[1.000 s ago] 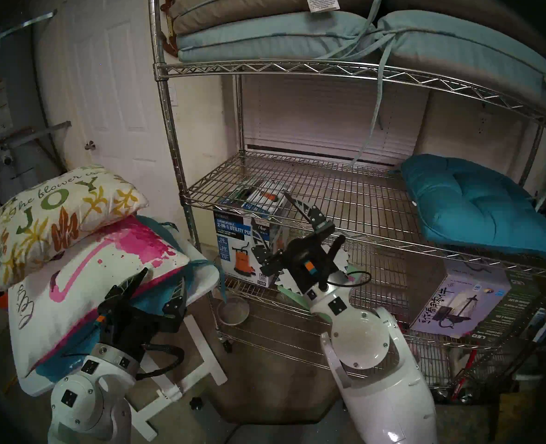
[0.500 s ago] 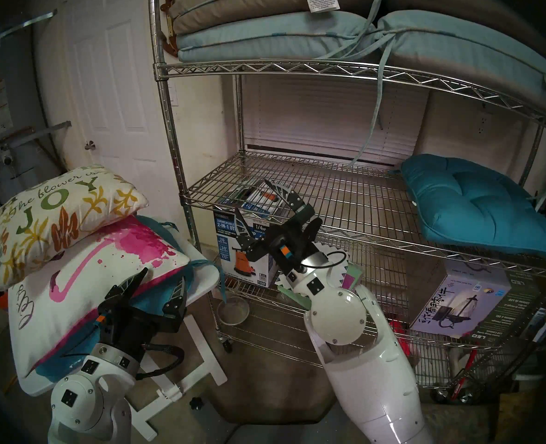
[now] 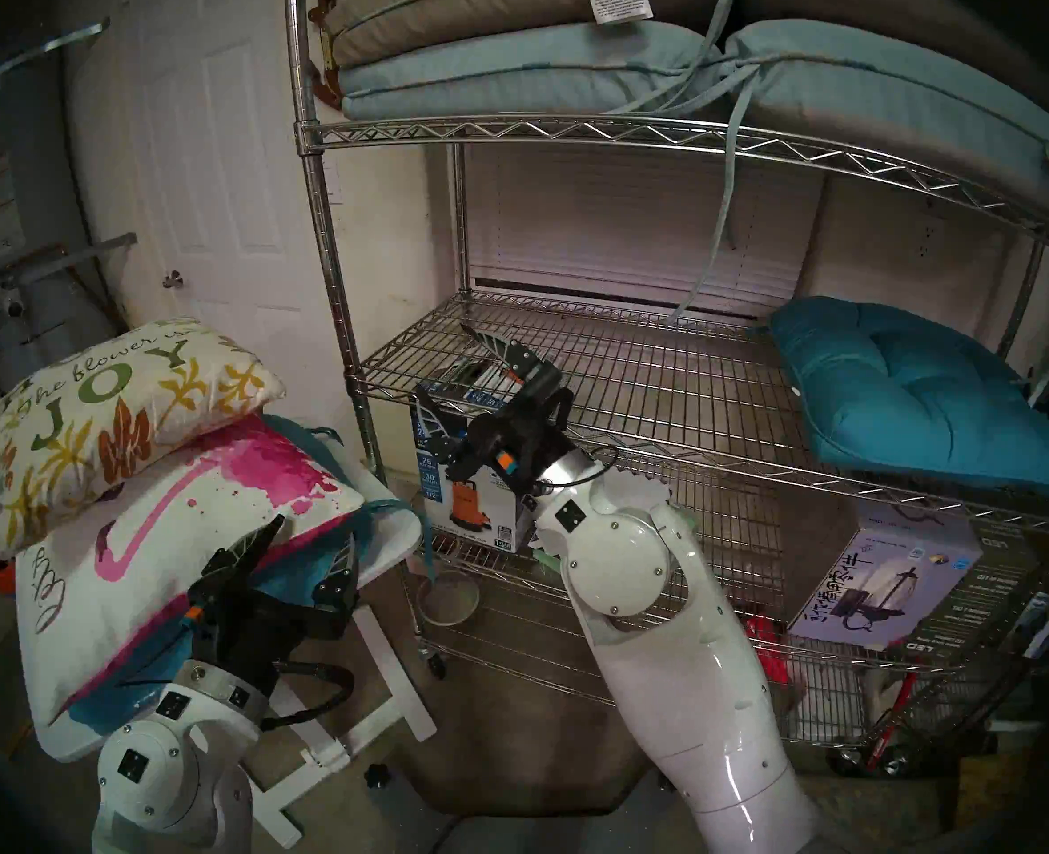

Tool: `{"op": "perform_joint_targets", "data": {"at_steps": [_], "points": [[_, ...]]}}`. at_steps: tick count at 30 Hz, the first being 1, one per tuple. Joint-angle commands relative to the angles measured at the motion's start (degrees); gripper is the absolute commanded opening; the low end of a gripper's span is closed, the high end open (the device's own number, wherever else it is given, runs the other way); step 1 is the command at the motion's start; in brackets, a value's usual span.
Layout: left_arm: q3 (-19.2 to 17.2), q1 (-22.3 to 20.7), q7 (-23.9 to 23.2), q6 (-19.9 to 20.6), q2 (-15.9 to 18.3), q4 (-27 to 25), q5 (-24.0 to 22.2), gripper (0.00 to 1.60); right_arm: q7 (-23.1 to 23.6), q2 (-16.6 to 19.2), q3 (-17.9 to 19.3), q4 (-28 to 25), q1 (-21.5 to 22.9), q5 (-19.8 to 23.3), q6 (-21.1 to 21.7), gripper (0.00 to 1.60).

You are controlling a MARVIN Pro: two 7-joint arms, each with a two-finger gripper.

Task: Put cushion on the shelf

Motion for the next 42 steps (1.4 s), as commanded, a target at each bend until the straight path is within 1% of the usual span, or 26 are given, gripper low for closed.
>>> {"op": "perform_joint_targets", "data": {"at_steps": [1, 5, 7, 10, 16, 23, 27, 39, 42], "points": [[0.0, -0.1, 0.1, -0.2, -0.1, -1.1, 0.0, 1.60, 1.2, -2.7, -0.1, 1.1, 6.3, -1.6, -4.7, 1.60], [0.0, -0.1, 0.1, -0.2, -0.1, -1.1, 0.0, 1.60, 1.4, -1.5, -1.7, 2.8, 8.8, -1.7, -7.2, 1.60], [0.0, 0.0, 0.1, -0.2, -0.1, -1.2, 0.0, 1.60, 1.5, -1.3, -2.2, 3.1, 9.0, -2.1, -9.1, 1.60], [0.0, 0.0, 0.1, -0.2, -0.1, -1.2, 0.0, 1.60, 1.9, -0.7, -3.1, 2.7, 8.7, -2.5, -11.4, 1.60], [0.0, 0.0, 0.1, -0.1, -0.2, -1.2, 0.1, 1.60, 2.8, 0.4, -4.6, 0.4, 6.9, -2.6, -14.1, 1.60], [0.1, 0.0, 0.1, -0.1, -0.2, -1.3, 0.1, 1.60, 4.2, 1.4, -5.7, -1.5, 6.0, -2.1, -15.2, 1.60], [0.1, 0.0, 0.2, -0.1, -0.2, -1.3, 0.1, 1.60, 4.5, 1.4, -6.2, -0.9, 6.2, -2.2, -15.6, 1.60], [0.1, 0.0, 0.1, -0.1, -0.2, -1.3, 0.1, 1.60, 4.3, -1.0, -7.9, 3.3, 9.2, -3.4, -15.9, 1.60], [0.1, 0.0, 0.1, -0.1, -0.2, -1.2, 0.1, 1.60, 4.0, -1.8, -8.3, 5.2, 10.4, -3.9, -16.2, 1.60]]}}
